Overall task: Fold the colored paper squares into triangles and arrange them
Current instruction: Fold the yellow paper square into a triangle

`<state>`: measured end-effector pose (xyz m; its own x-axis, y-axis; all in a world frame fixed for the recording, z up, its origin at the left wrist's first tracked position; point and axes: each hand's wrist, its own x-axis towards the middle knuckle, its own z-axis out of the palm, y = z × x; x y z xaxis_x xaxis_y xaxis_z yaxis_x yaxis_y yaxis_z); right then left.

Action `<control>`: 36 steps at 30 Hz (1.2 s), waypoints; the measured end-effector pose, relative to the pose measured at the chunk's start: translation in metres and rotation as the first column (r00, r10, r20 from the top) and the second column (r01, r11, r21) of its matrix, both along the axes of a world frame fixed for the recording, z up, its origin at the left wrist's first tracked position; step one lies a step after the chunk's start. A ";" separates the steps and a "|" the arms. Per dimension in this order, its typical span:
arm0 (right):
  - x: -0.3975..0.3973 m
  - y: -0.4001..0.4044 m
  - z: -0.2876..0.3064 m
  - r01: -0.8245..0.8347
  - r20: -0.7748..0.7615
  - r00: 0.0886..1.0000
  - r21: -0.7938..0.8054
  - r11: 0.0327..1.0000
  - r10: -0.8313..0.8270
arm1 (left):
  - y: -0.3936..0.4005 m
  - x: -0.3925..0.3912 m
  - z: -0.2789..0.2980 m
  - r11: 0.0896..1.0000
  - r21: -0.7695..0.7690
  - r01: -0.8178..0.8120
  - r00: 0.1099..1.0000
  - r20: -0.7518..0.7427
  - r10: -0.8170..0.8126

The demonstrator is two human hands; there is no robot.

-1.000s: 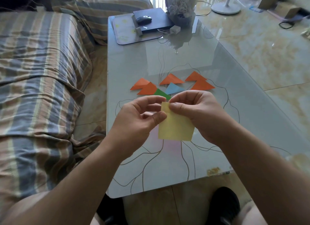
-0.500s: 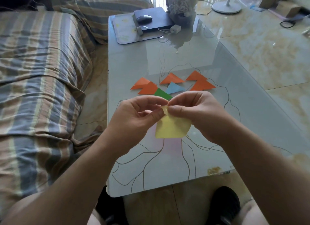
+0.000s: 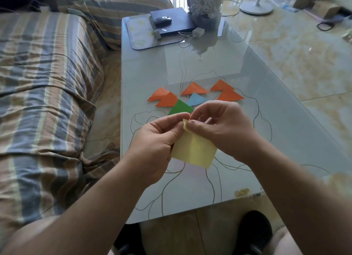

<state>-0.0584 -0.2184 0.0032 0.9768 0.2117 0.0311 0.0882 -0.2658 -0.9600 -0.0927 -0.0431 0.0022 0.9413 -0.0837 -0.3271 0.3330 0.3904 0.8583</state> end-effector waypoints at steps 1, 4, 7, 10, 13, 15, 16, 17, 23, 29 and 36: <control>0.000 0.000 -0.001 0.019 0.044 0.999 -0.055 0.998 -0.017 | -0.001 0.000 0.000 1.000 -0.007 -0.009 1.000 -0.008 0.009; -0.002 0.001 0.000 0.103 0.145 0.986 -0.173 0.980 -0.079 | -0.003 -0.002 0.002 1.000 -0.024 -0.013 1.000 -0.017 0.013; -0.005 0.005 -0.002 0.180 0.163 0.976 -0.208 0.961 -0.148 | -0.005 -0.003 0.003 0.998 -0.062 -0.018 1.000 -0.010 0.017; -0.005 0.010 -0.007 0.179 0.080 0.982 -0.081 0.981 -0.172 | -0.006 -0.003 0.002 0.996 -0.083 -0.031 1.000 -0.006 0.031; -0.003 0.011 -0.008 0.149 -0.051 0.988 0.128 0.980 -0.144 | -0.006 -0.003 0.002 0.996 -0.085 -0.039 0.999 -0.011 0.038; -0.003 0.010 -0.008 0.131 -0.059 0.991 0.130 0.983 -0.124 | -0.006 -0.003 0.002 0.996 -0.079 -0.038 0.999 -0.011 0.037; -0.003 0.009 -0.008 0.126 -0.044 0.992 0.103 0.987 -0.122 | -0.006 -0.003 0.002 0.996 -0.077 -0.037 0.999 -0.009 0.036; -0.003 0.009 -0.008 0.127 -0.027 0.992 0.075 0.989 -0.125 | -0.006 -0.003 0.002 0.996 -0.077 -0.036 0.999 -0.007 0.036; -0.004 0.007 -0.004 0.091 -0.078 0.994 0.143 0.985 -0.081 | -0.005 -0.001 0.002 0.997 -0.066 -0.029 1.000 -0.009 0.028; -0.001 -0.001 0.003 -0.020 -0.134 0.990 0.213 0.977 0.050 | 0.004 0.001 0.003 0.999 0.021 0.025 0.999 0.030 -0.026; -0.001 -0.004 0.005 -0.072 -0.048 0.995 0.214 0.974 0.084 | 0.015 0.004 0.009 0.962 0.270 0.041 0.968 0.228 -0.105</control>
